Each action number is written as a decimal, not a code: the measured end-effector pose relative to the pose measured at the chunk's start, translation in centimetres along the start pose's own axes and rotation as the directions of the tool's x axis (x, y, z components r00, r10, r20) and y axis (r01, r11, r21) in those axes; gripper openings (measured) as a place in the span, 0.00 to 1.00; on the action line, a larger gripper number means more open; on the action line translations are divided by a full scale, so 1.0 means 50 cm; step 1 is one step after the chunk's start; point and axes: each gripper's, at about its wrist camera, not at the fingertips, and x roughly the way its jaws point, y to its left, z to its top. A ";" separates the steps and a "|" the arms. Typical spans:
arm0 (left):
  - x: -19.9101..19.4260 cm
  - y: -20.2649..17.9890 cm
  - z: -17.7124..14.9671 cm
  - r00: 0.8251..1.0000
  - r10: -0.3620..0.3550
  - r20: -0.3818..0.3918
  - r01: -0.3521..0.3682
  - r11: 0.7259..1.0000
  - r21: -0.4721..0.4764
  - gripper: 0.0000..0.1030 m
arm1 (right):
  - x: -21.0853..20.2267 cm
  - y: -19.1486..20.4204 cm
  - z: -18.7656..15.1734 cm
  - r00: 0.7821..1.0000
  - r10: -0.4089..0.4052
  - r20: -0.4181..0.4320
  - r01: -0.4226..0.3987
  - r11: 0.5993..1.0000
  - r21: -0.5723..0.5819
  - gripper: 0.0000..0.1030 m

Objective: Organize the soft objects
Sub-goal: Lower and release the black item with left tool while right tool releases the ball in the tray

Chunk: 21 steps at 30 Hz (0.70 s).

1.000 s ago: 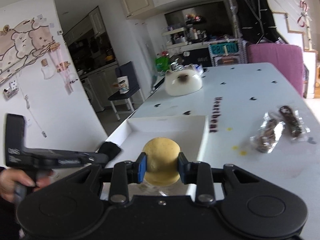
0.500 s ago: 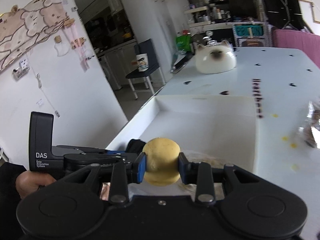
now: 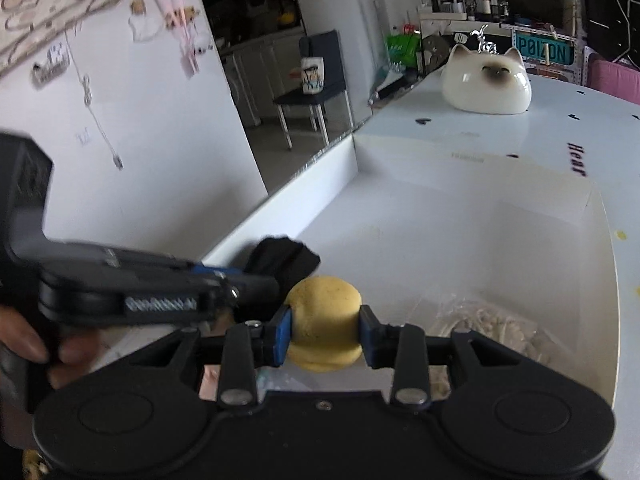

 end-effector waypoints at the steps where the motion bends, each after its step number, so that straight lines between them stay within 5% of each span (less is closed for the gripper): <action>1: 0.000 0.003 0.001 1.000 -0.002 -0.001 0.002 1.000 -0.002 0.17 | 0.003 0.001 -0.001 1.000 -0.007 -0.004 0.007 1.000 -0.006 0.36; 21: 0.001 0.006 0.001 1.000 -0.015 0.001 0.015 1.000 0.008 0.17 | -0.016 -0.001 -0.005 0.998 -0.008 0.065 0.010 1.000 -0.027 0.57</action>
